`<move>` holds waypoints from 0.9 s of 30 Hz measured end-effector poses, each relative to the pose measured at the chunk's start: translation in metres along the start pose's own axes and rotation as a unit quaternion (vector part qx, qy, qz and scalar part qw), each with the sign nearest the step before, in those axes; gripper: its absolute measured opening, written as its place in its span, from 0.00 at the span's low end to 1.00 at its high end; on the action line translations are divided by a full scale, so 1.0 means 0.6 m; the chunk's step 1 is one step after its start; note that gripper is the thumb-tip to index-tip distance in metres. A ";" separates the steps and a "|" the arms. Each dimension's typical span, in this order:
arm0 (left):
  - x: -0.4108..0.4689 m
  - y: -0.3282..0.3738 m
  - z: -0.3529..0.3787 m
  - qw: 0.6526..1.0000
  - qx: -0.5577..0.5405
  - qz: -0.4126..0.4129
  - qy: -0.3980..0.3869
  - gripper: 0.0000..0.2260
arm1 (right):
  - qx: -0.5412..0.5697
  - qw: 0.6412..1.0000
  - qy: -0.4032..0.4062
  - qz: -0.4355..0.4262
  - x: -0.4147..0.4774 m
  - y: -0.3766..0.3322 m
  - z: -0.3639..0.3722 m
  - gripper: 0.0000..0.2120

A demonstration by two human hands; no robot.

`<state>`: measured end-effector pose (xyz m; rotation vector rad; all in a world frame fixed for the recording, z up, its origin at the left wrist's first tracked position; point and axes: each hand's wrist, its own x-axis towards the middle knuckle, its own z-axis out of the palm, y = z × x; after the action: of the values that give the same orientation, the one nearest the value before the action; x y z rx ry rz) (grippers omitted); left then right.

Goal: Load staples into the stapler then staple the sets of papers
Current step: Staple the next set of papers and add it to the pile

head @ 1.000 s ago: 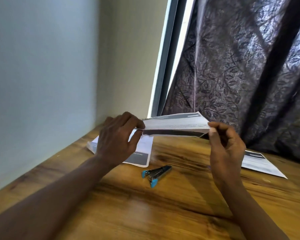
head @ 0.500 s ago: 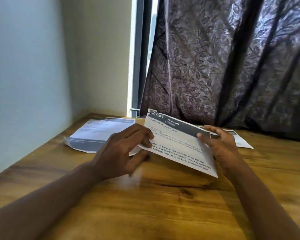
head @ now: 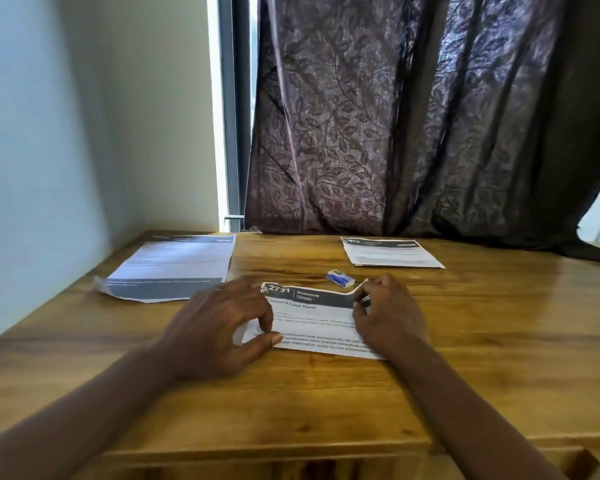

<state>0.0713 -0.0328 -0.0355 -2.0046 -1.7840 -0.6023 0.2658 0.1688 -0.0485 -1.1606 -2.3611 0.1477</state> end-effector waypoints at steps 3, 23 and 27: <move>0.000 0.032 0.007 0.995 -0.051 -0.081 -0.035 0.15 | -0.058 0.998 -0.001 0.003 -0.009 -0.014 -0.004 0.15; 0.098 0.060 0.066 0.924 -0.010 -0.187 -0.334 0.44 | 0.031 0.994 -0.062 -0.085 0.000 -0.011 0.002 0.16; 0.068 0.044 0.053 0.925 -0.011 -0.201 -0.322 0.44 | 0.027 0.993 -0.067 -0.088 0.002 -0.010 0.002 0.16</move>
<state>0.1034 0.0157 -0.0394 -1.9986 -2.6182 -0.0478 0.2603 0.1659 -0.0471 -0.9384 -2.5475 0.2335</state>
